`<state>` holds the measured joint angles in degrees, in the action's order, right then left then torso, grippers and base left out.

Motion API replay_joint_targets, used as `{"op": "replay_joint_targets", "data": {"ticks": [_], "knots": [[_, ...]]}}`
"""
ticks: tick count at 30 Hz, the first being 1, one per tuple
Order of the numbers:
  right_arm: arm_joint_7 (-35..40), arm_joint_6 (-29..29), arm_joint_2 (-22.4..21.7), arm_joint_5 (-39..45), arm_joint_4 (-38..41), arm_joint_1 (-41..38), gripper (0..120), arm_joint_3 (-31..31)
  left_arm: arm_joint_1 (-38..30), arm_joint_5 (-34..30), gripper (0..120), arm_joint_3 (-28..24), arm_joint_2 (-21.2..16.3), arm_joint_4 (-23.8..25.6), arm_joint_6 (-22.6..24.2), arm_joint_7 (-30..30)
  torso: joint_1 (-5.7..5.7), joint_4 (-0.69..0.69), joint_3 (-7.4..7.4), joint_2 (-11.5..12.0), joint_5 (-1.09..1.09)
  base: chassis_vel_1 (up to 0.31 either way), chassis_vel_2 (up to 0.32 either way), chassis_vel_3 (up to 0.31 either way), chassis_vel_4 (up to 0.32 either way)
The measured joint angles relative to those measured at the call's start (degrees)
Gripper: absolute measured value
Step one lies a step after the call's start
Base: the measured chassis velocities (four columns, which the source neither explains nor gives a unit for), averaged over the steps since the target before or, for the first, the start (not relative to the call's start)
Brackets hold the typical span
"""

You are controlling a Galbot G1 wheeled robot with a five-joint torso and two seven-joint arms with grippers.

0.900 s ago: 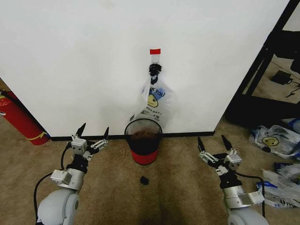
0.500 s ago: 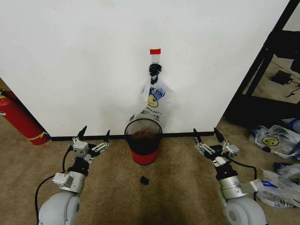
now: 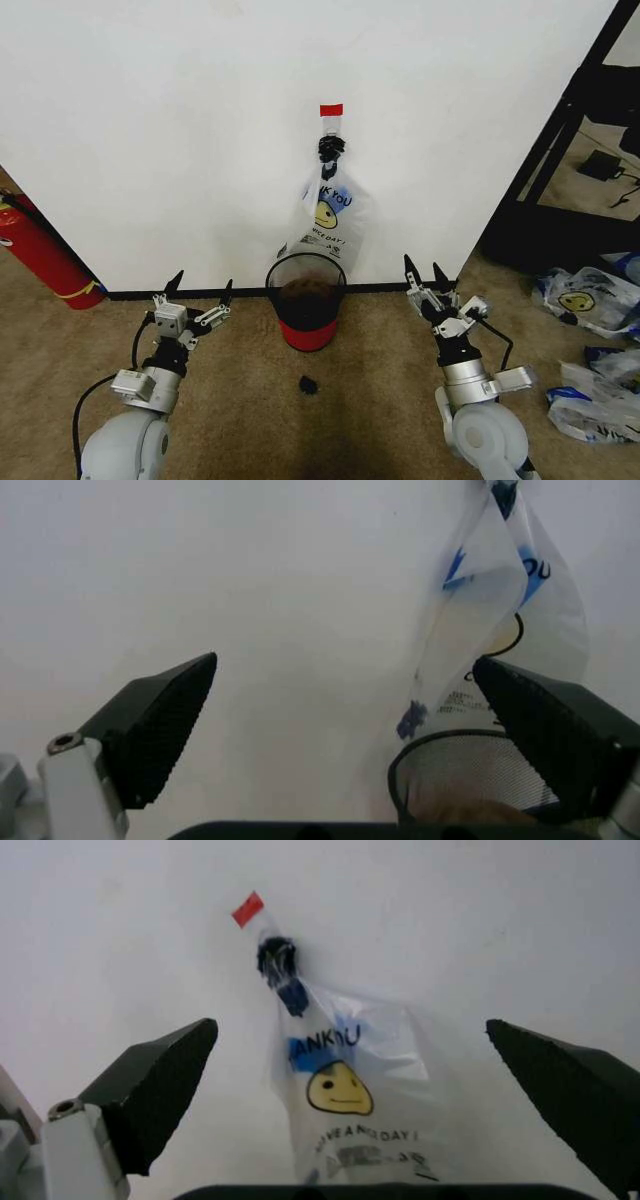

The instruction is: Pick up the garbage bag from the wall and place it over the trash bin.

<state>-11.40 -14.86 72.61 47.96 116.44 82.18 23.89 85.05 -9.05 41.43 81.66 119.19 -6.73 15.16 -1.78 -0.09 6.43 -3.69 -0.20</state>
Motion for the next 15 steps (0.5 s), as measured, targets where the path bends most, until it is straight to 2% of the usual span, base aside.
{"op": "replay_joint_targets", "data": {"ticks": [2, 5, 9, 15], "knots": [[1.21, -0.07, 0.33, -1.01, -0.57, -1.21, 100, -0.64, -0.05, 0.09, 100, -0.04, -0.06, -0.22, -0.08, 0.0, 0.0, -0.01, 0.0, 0.0, 0.0, 0.0, 0.0, 0.0, 0.0], [2.8, -0.03, 1.29, 1.69, -0.7, -3.62, 100, -2.9, -0.24, 0.52, 100, -0.27, 0.06, -0.65, -0.19, 0.0, 0.0, -0.01, 0.0, 0.0, 0.01, 0.0, 0.0, 0.0, 0.0], [5.3, 1.47, 5.43, 12.75, -3.23, -12.56, 100, -8.97, -0.19, 2.25, 100, -1.11, 0.69, -1.64, -0.45, 0.29, 0.0, 0.03, 0.0, 0.0, -0.01, 0.0, 0.0, 0.0, 0.0], [3.12, 1.92, 9.8, 21.77, -10.74, -20.99, 100, -12.28, -0.57, 2.92, 100, -1.01, 0.65, -2.29, -0.34, 0.71, 0.0, 0.01, 0.01, 0.0, -0.01, 0.0, 0.0, 0.0, 0.0]]}}
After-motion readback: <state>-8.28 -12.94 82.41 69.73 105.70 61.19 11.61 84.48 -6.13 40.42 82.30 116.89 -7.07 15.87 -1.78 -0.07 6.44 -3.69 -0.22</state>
